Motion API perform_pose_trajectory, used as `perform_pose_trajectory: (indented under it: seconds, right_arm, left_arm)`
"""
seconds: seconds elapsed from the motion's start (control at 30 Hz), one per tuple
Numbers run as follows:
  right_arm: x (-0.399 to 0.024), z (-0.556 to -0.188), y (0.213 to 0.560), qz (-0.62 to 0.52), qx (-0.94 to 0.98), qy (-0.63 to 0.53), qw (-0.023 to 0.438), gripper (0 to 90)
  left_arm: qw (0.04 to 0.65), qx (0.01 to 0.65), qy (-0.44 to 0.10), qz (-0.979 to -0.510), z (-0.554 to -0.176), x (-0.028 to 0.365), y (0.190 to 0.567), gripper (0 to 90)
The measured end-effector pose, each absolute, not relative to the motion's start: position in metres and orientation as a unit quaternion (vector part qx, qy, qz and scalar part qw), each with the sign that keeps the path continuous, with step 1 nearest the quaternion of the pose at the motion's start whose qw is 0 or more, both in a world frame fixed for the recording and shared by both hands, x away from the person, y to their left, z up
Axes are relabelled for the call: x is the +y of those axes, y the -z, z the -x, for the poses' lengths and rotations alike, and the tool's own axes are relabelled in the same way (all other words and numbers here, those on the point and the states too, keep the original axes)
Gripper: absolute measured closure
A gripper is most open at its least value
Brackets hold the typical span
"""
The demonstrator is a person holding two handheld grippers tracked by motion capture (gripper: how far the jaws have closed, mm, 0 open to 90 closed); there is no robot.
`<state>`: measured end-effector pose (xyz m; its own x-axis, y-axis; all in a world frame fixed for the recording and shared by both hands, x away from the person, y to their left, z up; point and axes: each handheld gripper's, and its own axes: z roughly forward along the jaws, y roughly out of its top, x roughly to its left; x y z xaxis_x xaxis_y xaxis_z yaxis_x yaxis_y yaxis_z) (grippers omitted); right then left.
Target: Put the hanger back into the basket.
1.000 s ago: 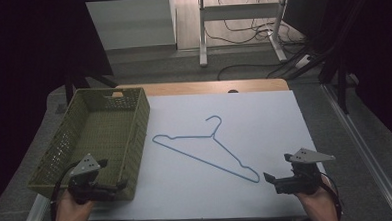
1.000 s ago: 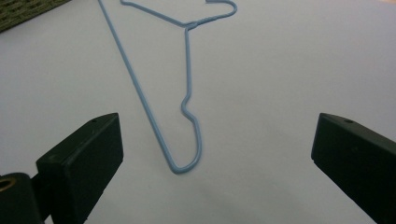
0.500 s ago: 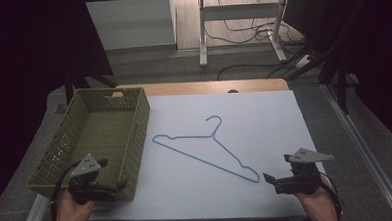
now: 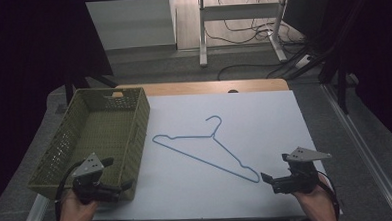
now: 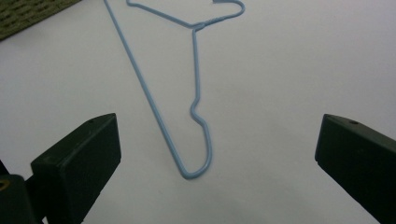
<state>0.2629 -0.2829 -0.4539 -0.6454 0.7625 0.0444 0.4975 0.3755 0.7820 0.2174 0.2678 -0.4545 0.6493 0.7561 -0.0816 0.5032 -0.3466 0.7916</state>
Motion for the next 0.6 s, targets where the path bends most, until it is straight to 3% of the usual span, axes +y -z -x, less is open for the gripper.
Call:
perform_pose_trajectory:
  seconds: [0.6]
  right_arm:
    - [-0.273, -0.272, 0.444, -0.388, 0.809, -0.418, 0.143, 0.0]
  left_arm:
    - [0.435, 0.361, -0.142, -0.813, -0.225, 0.223, 0.436, 0.2]
